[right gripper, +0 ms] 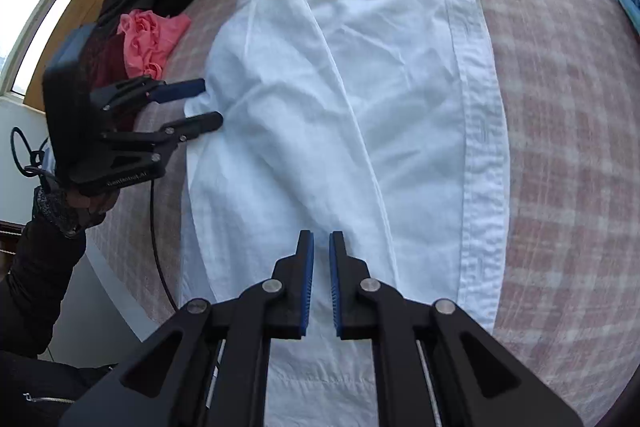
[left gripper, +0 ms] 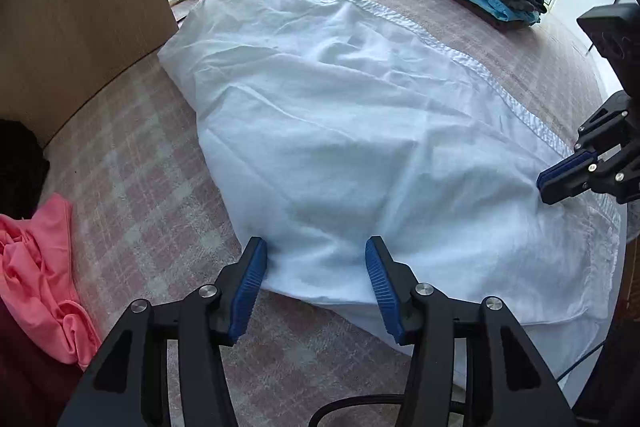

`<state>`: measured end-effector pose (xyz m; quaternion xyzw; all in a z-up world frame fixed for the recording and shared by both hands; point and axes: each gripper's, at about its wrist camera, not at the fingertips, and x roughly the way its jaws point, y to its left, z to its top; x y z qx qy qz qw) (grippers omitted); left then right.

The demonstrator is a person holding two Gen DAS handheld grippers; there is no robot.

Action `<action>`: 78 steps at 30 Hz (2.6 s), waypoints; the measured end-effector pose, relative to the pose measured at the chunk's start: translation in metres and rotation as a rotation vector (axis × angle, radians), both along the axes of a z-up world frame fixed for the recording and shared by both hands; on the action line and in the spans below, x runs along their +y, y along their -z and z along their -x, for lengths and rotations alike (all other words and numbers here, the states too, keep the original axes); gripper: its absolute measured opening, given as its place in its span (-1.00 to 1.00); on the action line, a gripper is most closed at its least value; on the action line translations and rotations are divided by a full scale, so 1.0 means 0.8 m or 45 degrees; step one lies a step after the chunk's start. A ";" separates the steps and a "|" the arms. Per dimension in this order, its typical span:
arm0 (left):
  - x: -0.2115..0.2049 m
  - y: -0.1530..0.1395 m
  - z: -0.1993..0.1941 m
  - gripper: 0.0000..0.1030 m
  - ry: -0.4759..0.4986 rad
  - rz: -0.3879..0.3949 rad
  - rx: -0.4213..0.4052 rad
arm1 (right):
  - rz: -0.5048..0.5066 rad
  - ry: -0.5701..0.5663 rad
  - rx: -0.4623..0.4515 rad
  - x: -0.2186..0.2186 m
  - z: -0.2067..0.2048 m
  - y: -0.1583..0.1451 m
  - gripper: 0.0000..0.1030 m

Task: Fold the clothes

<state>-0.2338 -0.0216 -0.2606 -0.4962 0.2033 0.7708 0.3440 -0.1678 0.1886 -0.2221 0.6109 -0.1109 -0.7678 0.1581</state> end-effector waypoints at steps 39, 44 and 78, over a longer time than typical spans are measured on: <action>0.016 0.003 -0.267 0.10 -0.523 0.043 -0.273 | 0.043 0.287 0.113 0.173 -0.224 0.007 -0.19; 0.019 0.003 -0.266 0.10 -0.525 0.062 -0.280 | 0.017 0.182 0.046 0.148 -0.208 0.024 -0.16; -0.025 -0.077 -0.212 -0.94 -0.434 -0.340 -0.511 | 0.442 0.324 -0.100 0.176 -0.159 -0.009 -0.86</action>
